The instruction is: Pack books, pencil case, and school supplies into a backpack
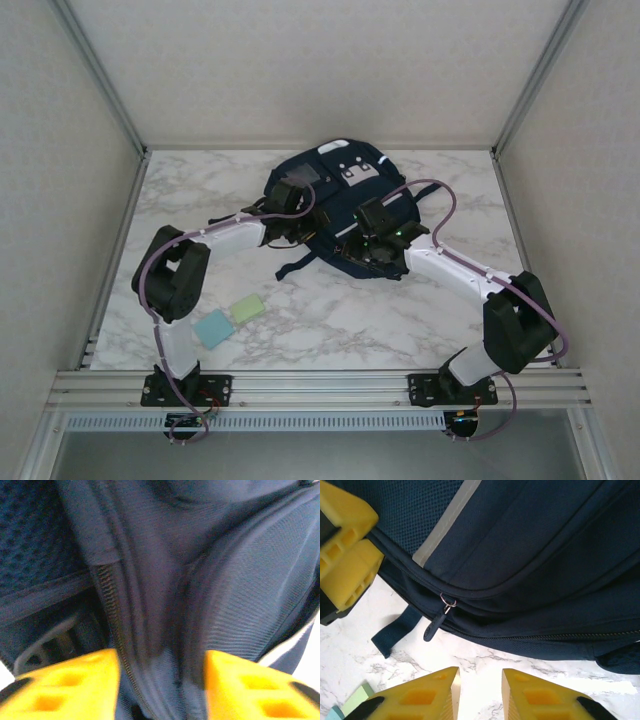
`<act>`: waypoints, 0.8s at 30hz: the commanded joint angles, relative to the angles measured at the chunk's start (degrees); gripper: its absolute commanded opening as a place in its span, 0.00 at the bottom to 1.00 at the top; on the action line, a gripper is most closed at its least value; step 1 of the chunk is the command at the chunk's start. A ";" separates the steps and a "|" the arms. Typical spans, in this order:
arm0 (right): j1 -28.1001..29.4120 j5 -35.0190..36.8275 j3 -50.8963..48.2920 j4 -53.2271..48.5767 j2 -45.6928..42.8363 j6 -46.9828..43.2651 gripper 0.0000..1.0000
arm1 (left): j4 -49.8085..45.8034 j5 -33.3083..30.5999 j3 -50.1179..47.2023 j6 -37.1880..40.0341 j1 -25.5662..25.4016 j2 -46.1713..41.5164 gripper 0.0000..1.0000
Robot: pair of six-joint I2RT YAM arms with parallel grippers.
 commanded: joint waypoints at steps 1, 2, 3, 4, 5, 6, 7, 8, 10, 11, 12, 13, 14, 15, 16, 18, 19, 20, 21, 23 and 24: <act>1.64 -0.11 -0.59 2.13 -0.68 1.65 0.27 | 3.87 -1.88 0.47 -2.76 -0.48 3.15 0.17; 2.47 -0.06 -0.32 2.56 -0.18 2.02 0.27 | 4.78 -1.82 1.03 -3.42 -0.58 3.46 0.06; 3.21 0.14 0.13 2.77 0.34 2.31 0.27 | 5.39 -1.82 1.40 -3.81 -0.72 3.47 0.00; 3.92 0.63 0.61 2.93 1.02 2.84 0.28 | 5.89 -1.82 1.65 -3.94 -0.87 3.21 0.00; 4.14 1.05 1.04 3.41 1.65 3.41 0.28 | 6.15 -1.82 1.79 -3.97 -0.97 2.65 0.00; 4.19 1.40 1.28 3.97 2.24 3.86 0.30 | 6.23 -1.85 1.77 -4.14 -1.16 2.01 0.00; 4.19 1.97 1.58 4.44 2.88 4.63 0.31 | 6.58 -1.75 1.34 -4.63 -1.26 1.04 0.00; 4.19 2.93 1.82 4.73 3.49 5.38 0.32 | 7.43 -1.43 0.63 -5.45 -1.31 -0.03 0.00; 4.16 5.30 2.31 4.74 4.62 6.41 0.34 | 9.78 -0.82 -1.47 -7.65 -1.31 -2.63 0.00; 4.13 6.01 2.79 4.65 5.19 6.74 0.35 | 10.73 -0.84 -2.43 -8.69 -1.31 -4.04 0.00; 4.18 6.15 3.15 4.86 5.57 7.04 0.38 | 11.16 -1.01 -2.95 -9.16 -1.34 -5.19 0.00; 4.14 5.87 3.26 5.72 5.94 7.32 0.42 | 11.20 -1.35 -3.34 -9.21 -1.39 -6.49 0.00; 4.19 5.37 3.15 6.90 6.25 7.63 0.48 | 11.06 -1.67 -3.51 -9.01 -1.44 -7.52 0.00; 4.19 4.99 3.08 7.88 6.52 8.02 0.51 | 10.81 -1.76 -3.47 -8.75 -1.49 -8.12 0.00; 4.15 4.22 3.50 8.63 6.89 8.20 0.53 | 10.47 -2.07 -3.50 -8.46 -1.59 -8.70 0.00; 4.19 3.07 4.69 8.85 7.89 8.94 0.56 | 10.68 -2.10 -3.86 -8.80 -1.64 -9.14 0.00; 4.19 2.77 5.17 9.00 8.28 9.34 0.56 | 11.61 -1.85 -4.27 -9.59 -1.62 -9.17 0.00; 4.17 2.87 5.25 9.48 8.19 9.56 0.56 | 12.86 -1.24 -4.80 -10.59 -1.62 -9.18 0.00; 5.58 3.63 5.24 9.83 7.88 9.61 0.56 | 13.76 -0.90 -5.17 -11.47 -1.66 -9.16 0.00; 6.19 6.49 5.60 8.76 6.90 9.04 0.55 | 14.70 -0.22 -5.26 -12.36 -1.74 -9.27 0.00; 6.26 7.55 6.03 7.96 6.61 8.55 0.55 | 14.63 -0.09 -5.15 -12.30 -1.73 -9.33 0.00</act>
